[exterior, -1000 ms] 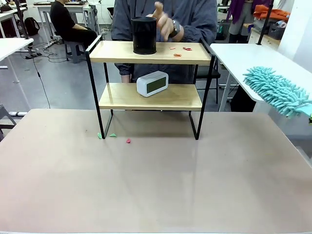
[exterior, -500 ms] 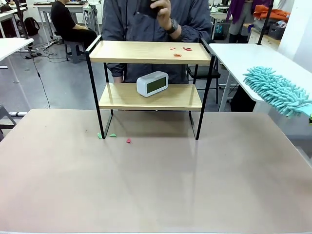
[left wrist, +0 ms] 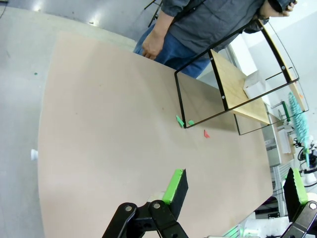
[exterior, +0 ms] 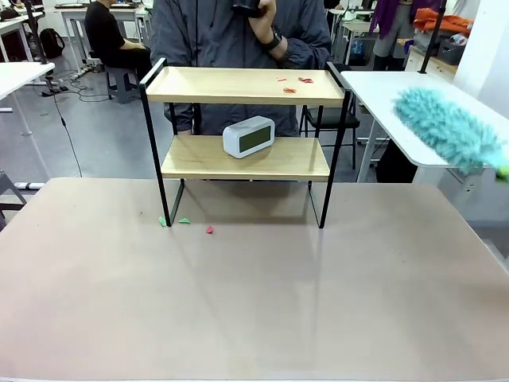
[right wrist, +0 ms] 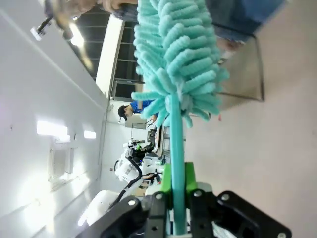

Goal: Clean the shelf.
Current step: Clean the remaining tier of the Shelf with the Duster once objects are removed.

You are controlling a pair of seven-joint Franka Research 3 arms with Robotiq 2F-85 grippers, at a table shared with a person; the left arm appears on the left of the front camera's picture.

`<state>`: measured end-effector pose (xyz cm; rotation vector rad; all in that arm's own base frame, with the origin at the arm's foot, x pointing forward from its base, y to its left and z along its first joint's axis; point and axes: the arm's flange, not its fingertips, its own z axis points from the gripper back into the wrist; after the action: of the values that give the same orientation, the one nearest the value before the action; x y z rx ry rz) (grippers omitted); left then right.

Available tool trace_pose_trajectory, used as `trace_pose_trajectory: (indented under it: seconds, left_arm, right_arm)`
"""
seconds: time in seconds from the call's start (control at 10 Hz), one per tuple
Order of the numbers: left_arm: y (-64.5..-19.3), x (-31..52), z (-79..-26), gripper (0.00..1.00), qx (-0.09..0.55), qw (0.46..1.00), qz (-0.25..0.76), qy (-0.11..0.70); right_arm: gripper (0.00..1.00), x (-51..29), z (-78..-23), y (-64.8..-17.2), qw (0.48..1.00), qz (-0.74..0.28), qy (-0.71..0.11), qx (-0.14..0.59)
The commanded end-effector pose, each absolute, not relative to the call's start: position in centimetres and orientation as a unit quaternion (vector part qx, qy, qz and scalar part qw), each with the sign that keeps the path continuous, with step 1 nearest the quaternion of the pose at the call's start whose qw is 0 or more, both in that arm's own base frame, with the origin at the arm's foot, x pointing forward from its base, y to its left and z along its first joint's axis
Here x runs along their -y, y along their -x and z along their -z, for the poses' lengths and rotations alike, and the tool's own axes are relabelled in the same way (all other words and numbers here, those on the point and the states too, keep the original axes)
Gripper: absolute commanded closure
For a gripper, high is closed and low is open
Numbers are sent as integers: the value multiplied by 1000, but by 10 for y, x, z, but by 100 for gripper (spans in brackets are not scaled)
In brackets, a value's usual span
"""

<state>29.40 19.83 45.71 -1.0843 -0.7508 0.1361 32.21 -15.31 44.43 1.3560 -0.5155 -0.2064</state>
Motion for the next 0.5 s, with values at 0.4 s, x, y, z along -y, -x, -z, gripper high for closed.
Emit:
trace_pose_trajectory:
  seconds: [0.4]
  left_arm:
    - [-294, -197, -456, 0, 360, 782, -56, 505]
  right_arm:
    - [87, -19, -541, -389, 791, -96, -543, 266]
